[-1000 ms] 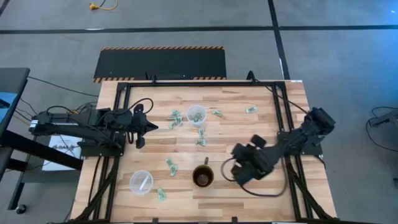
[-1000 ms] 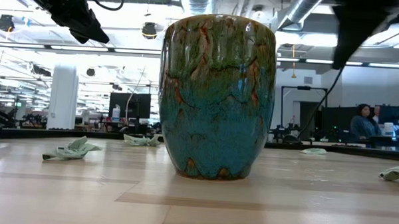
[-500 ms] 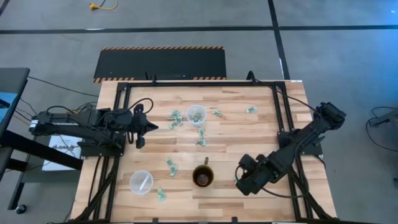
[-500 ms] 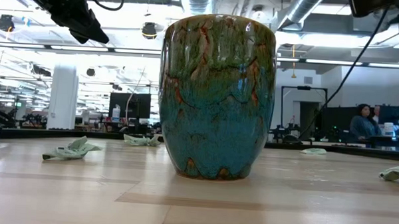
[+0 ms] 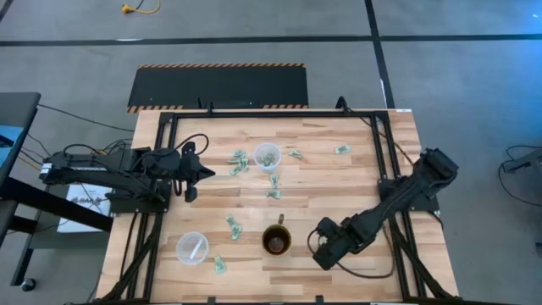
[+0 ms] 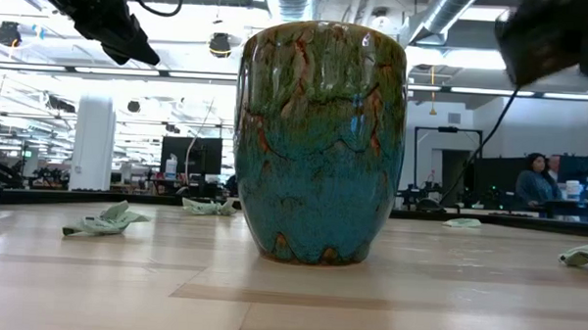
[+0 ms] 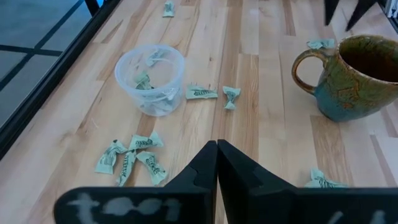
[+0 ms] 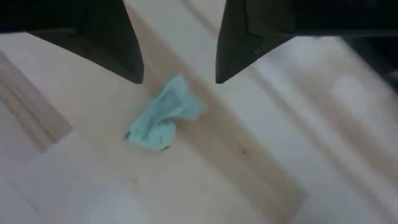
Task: Pick and place items into bin
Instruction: Put the stevia packet into the top transparent bin
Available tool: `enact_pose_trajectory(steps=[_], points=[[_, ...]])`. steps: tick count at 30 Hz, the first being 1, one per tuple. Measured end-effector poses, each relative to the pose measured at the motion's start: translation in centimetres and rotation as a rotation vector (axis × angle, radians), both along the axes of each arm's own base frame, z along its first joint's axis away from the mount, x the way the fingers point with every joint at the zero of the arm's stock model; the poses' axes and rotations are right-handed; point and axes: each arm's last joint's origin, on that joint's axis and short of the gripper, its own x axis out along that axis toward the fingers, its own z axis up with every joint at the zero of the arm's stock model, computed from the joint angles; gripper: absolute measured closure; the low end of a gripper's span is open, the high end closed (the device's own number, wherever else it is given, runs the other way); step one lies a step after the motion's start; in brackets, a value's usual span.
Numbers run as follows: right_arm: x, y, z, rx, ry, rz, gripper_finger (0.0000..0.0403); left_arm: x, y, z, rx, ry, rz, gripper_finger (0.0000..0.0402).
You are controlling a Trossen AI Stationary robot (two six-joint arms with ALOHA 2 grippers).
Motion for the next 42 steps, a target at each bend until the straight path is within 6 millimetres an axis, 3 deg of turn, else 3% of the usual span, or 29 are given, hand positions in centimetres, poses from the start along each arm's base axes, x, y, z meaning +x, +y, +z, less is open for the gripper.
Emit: enact_pose_trajectory(steps=[12, 21, 33, 42], points=[[1.2, 0.5, -3.4, -0.032, 0.055, -0.013, 0.0180, -0.1, 0.0, -0.2, 0.000, 0.024, 0.000, 0.0401], [1.3, 0.3, -3.6, -0.056, 0.053, -0.069, 0.0195, -0.2, 0.0, -0.3, 0.000, 0.042, 0.000, 0.0401], [1.4, -0.2, -3.8, -0.083, 0.068, -0.140, 0.0250, -0.2, 0.0, -0.3, 0.000, 0.041, 0.000, 0.0401], [1.2, -0.3, -3.9, -0.109, 0.079, -0.131, 0.0319, -0.2, 0.0, -0.3, 0.000, 0.041, 0.000, 0.0401]])
